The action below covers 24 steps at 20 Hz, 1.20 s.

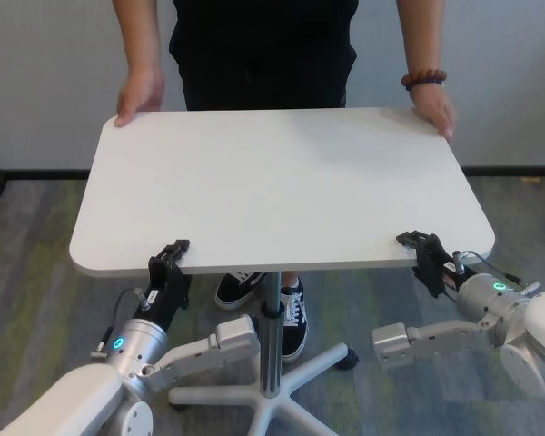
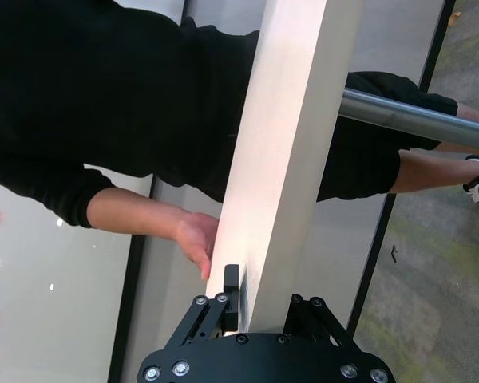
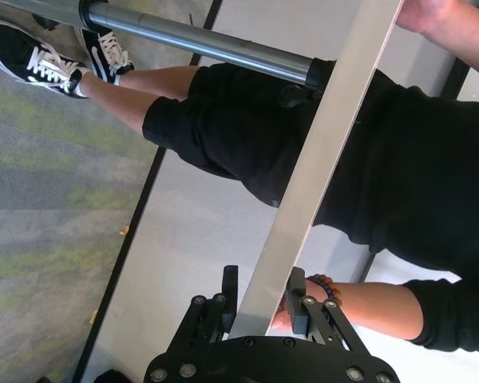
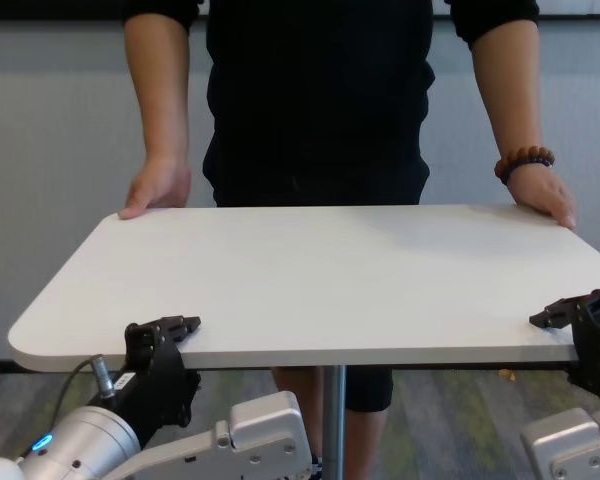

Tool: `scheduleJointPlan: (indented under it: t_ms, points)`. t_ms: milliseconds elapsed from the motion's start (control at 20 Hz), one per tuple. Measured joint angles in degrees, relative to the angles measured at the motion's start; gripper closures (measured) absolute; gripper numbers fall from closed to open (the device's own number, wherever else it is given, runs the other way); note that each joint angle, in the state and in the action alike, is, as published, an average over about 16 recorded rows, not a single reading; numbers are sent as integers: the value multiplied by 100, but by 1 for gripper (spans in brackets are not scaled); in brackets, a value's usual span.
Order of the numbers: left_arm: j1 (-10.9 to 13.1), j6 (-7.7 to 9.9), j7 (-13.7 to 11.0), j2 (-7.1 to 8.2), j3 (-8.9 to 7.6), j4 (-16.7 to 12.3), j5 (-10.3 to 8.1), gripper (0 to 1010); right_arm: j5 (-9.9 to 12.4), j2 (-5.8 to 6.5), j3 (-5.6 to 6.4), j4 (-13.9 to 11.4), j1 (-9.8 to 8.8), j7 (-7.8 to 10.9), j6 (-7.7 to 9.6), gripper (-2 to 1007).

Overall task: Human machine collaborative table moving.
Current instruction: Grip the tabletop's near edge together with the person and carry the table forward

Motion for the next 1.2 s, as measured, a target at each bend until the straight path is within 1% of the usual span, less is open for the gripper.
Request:
scheduleJointPlan:
  t_ms: [300, 550, 750, 1050, 1200]
  points:
    - [3, 2, -4, 2, -4, -6, -2, 709, -1, -1, 4, 9, -2, 1, -6, 602]
    - [5, 4, -6, 3, -8, -12, -4, 629, -1, -3, 6, 17, -3, 3, -9, 491]
    - [7, 6, -6, 4, -10, -15, -6, 528, 0, -4, 7, 22, -4, 4, -10, 368]
    - [7, 7, -7, 5, -12, -17, -6, 326, 3, -6, 8, 21, -5, 4, -9, 173]
    - [6, 8, -8, 5, -12, -17, -6, 226, 5, -6, 9, 20, -4, 3, -9, 102]
